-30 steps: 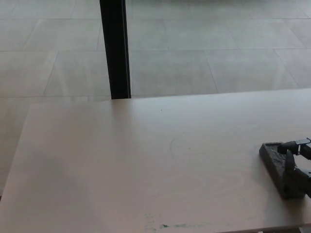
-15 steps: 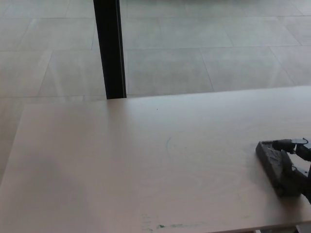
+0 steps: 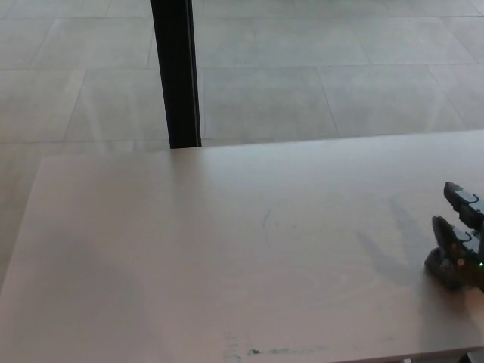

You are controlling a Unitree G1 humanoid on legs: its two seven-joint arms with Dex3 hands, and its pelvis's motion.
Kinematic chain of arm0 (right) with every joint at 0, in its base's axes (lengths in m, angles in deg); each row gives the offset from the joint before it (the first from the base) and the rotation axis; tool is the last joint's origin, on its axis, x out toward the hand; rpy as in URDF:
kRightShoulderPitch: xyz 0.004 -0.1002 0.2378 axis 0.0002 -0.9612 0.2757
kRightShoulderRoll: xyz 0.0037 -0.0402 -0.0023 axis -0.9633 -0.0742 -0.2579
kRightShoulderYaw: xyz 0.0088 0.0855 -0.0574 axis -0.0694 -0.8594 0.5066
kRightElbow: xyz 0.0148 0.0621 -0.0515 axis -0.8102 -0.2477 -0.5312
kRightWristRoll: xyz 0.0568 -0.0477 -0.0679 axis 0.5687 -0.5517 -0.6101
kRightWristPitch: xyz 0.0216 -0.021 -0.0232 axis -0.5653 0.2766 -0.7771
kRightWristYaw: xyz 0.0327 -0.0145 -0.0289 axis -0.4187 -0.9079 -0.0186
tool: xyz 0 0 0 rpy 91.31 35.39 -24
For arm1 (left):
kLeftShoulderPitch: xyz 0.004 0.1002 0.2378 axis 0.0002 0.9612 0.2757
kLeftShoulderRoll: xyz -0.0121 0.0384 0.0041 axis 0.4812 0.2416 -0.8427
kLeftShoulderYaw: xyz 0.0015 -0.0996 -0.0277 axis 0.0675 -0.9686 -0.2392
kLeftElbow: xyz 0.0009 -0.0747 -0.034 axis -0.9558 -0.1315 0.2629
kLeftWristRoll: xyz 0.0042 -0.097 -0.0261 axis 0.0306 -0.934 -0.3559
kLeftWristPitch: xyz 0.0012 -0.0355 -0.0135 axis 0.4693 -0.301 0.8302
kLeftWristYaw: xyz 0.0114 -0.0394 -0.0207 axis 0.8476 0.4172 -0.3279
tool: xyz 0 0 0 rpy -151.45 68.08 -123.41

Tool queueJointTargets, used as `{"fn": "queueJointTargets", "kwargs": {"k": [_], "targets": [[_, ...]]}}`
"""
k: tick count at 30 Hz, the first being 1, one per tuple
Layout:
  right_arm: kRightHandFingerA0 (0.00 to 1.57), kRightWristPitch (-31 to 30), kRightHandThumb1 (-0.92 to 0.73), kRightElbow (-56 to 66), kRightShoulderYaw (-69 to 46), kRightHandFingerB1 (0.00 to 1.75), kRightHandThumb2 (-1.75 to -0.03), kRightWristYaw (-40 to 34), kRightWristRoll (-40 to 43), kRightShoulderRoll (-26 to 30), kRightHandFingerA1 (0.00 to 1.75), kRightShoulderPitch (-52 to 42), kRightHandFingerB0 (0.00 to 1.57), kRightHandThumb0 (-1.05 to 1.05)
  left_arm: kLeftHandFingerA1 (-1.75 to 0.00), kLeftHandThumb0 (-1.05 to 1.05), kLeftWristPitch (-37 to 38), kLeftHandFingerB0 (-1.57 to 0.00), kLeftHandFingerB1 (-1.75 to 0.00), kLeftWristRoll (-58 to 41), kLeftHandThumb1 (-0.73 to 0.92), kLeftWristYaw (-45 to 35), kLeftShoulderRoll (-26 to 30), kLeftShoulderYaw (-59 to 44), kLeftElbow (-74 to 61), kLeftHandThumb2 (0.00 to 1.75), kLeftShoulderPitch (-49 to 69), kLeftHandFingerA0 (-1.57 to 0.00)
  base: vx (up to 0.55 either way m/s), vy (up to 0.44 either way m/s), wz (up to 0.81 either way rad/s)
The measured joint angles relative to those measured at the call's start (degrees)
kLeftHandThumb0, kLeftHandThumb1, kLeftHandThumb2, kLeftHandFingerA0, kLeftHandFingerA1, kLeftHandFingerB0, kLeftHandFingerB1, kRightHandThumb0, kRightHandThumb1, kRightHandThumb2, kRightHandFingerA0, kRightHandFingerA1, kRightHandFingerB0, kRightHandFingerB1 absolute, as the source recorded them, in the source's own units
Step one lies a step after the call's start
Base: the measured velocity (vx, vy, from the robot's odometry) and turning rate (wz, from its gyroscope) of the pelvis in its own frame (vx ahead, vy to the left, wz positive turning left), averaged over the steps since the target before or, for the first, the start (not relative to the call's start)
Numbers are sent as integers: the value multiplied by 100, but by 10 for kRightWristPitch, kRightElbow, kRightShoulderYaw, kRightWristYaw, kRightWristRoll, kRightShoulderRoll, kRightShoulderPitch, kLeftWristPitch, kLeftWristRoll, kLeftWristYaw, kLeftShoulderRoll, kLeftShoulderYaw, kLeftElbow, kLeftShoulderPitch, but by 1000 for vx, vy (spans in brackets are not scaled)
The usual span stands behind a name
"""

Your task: The robot uses its right hand to hold the eraser kept in the middle of the desk and use it to wipe the desk by swiping its surface twice

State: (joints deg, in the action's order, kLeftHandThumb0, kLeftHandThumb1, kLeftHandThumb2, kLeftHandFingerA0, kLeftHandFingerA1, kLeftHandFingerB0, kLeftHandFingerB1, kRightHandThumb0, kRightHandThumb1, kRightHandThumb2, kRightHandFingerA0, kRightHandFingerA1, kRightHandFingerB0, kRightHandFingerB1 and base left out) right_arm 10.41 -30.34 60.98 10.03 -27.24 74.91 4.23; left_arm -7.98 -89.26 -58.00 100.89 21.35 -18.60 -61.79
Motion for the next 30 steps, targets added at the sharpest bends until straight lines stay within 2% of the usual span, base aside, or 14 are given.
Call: {"fn": "queueJointTargets", "kwargs": {"k": [1,2,3,4,5,8,10,11,12,14,23,27,28,30], "targets": [[0,-7,-76,8,-9,0,-111,11,6,17,12,0,0,-105,-66,-63,0,-49,-53,0,87,0,0,0,0,66,0,-69,0,0,0],[0,-13,-79,13,-20,0,-113,19,12,33,9,0,0,-105,-66,-63,0,-49,-53,0,87,0,0,0,0,66,0,-69,0,0,0],[0,-19,-83,18,-36,0,-113,28,20,53,10,0,0,-103,-77,-59,0,-42,-62,0,67,0,0,0,0,108,1,-69,0,0,0],[0,-25,-83,22,-54,0,-113,38,28,74,10,0,0,-103,-77,-59,0,-42,-62,0,67,0,0,0,0,108,2,-69,0,0,0],[0,-29,-79,25,-67,0,-108,45,34,90,6,0,0,-101,-67,-63,0,-50,-54,0,86,0,0,-1,0,65,3,-68,0,0,0],[0,-43,-74,34,-122,3,-107,66,56,140,13,-4,1,-99,-67,-62,0,-50,-55,0,86,0,0,-1,0,65,6,-67,0,0,0],[0,-49,-71,34,-162,17,-106,77,70,167,14,-12,11,-92,-68,-62,0,-51,-55,0,87,0,0,-1,0,66,8,-69,0,0,0],[0,-52,-71,34,-183,17,-106,82,76,179,14,-17,11,-92,-68,-62,0,-51,-55,0,87,0,0,-1,0,66,8,-69,0,0,0],[3,-54,-82,33,-200,28,-66,85,81,189,40,-21,15,-77,-68,-63,0,-49,-55,0,87,0,0,-1,0,66,8,-67,0,0,0],[10,-57,-79,24,-238,31,-65,92,92,211,46,-32,18,-79,-68,-62,0,-49,-54,0,87,0,0,-1,0,66,9,-67,0,0,0],[16,-56,-80,-67,-405,36,-65,104,124,269,58,-122,22,-77,-68,-62,0,-51,-56,0,86,0,0,-3,0,65,10,-68,0,0,0],[13,-47,-78,-138,-475,35,-65,103,139,269,59,-172,13,-80,-67,-63,0,-52,-54,-1,86,0,0,-8,0,66,12,-69,0,0,0],[3,-43,-45,-158,-491,51,-105,103,143,269,54,-184,0,-39,-67,-63,0,-50,-53,-1,87,0,0,-9,0,66,13,-69,0,0,0],[3,-32,-44,-199,-514,51,-104,99,148,267,54,-205,0,-39,-65,-63,0,-49,-52,-1,87,0,1,-11,0,66,16,-67,0,0,0]]}}
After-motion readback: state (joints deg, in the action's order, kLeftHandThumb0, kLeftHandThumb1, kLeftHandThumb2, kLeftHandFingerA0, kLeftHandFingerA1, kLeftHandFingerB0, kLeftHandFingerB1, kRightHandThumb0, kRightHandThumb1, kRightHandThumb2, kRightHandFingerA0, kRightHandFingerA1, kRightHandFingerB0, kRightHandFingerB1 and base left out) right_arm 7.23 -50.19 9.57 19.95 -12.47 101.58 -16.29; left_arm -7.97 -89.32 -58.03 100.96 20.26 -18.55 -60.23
